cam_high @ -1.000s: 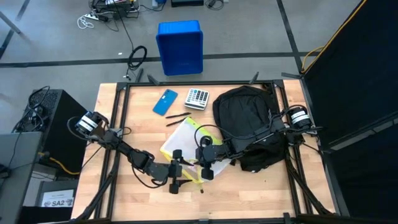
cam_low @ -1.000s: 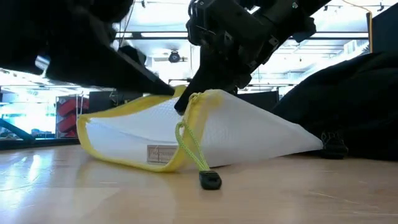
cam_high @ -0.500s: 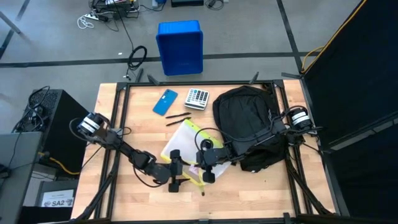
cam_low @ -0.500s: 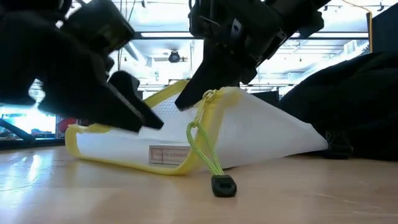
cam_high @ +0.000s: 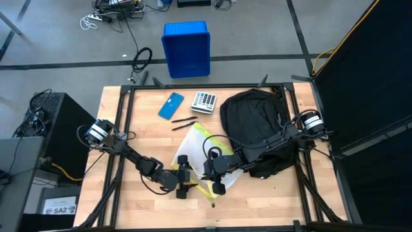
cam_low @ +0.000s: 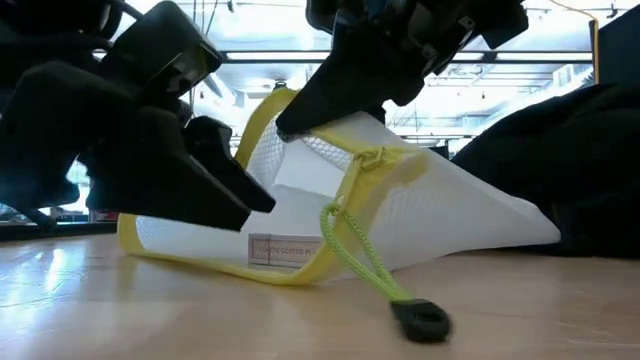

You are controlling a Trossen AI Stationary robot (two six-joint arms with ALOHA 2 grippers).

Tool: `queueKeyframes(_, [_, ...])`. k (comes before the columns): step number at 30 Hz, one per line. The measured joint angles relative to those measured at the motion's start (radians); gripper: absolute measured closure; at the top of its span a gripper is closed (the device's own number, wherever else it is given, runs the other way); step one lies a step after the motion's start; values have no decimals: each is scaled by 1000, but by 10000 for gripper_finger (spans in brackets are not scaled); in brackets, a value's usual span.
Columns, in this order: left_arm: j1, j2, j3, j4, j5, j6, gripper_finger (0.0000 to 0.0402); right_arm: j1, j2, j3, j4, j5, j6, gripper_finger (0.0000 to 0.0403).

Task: Unpack backpack
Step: Remove the white game card from the white zip bag

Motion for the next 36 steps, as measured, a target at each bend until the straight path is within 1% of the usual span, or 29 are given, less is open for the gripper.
queueKeyframes(6, [25, 0, 0, 3, 10, 4, 120, 1, 0, 0, 5, -4, 11, 403])
queueKeyframes(11, [50, 0, 28, 1, 13, 59, 120, 0, 0, 0, 17, -5, 13, 403])
queueKeyframes(18, [99, 0, 83, -27, 125, 156, 120, 0, 0, 0, 20, -18, 13, 403])
queueKeyframes(25, [156, 0, 137, -209, 259, 172, 120, -2, 0, 0, 18, -27, 27, 403])
queueKeyframes(30, [175, 0, 179, -260, 316, 216, 120, -11, 0, 0, 19, -41, 28, 403])
queueKeyframes(36, [199, 0, 233, -398, 375, 241, 120, -14, 0, 0, 19, -53, 36, 403])
